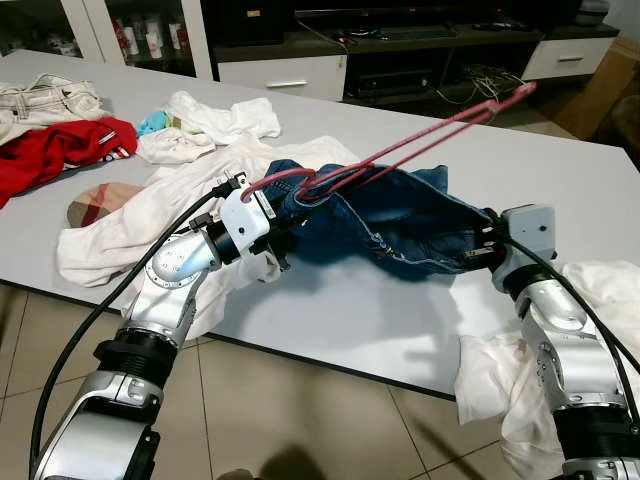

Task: Hang hanger

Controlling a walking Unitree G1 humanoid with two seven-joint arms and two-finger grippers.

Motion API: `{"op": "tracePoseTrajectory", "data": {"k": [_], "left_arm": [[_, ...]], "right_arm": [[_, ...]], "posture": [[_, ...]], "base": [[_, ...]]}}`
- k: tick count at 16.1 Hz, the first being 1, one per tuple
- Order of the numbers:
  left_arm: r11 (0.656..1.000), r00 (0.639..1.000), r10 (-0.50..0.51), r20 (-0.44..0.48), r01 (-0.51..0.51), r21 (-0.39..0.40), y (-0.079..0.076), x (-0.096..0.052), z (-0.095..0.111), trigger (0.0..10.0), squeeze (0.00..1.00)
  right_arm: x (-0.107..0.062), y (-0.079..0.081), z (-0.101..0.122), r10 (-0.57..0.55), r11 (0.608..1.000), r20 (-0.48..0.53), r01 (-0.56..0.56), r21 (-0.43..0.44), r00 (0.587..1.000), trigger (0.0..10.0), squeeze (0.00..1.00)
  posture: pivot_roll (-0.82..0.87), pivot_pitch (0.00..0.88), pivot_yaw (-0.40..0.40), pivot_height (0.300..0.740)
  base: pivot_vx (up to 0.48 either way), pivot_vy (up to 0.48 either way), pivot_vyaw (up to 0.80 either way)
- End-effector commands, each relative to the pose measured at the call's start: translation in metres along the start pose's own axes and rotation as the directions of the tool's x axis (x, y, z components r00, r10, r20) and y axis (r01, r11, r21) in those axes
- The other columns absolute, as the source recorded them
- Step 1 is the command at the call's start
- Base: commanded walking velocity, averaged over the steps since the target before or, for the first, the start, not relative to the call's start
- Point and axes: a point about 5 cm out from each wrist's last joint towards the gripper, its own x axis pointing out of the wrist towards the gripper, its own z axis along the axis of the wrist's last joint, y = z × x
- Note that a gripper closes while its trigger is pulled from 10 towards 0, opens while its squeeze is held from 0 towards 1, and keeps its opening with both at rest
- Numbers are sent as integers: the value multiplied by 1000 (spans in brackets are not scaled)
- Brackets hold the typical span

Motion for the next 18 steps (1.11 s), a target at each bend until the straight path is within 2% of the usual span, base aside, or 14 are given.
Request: {"op": "tracePoseTrajectory", "data": {"k": [1, 6, 7, 9, 18], "left_arm": [[1000, 1000, 7, 13, -7, 28, 7, 3, 5, 0, 0], [999, 1000, 6, 12, -7, 32, 8, 3, 5, 0, 0], [999, 1000, 4, 13, -4, 32, 7, 4, 5, 0, 0], [1000, 1000, -11, 18, 11, 24, 5, 3, 5, 0, 0], [1000, 1000, -20, 20, 19, 22, 3, 3, 5, 0, 0]], "right_arm": [[2, -5, 11, -24, 1000, 48, 24, 13, 999, 0, 0], [6, -21, 27, -86, 996, 100, 85, 17, 991, 0, 0], [10, -35, 34, -111, 994, 104, 109, 21, 988, 0, 0], [14, -50, 47, -116, 993, 124, 112, 41, 985, 0, 0], [15, -52, 50, -113, 993, 129, 109, 42, 985, 0, 0]], "posture": [[-74, 0, -26, 740], [-75, 0, -23, 740], [-75, 0, -23, 740], [-72, 0, -25, 740], [-71, 0, -26, 740]], "base": [[0, 0, 0], [0, 0, 0], [0, 0, 0], [0, 0, 0], [0, 0, 0]]}}
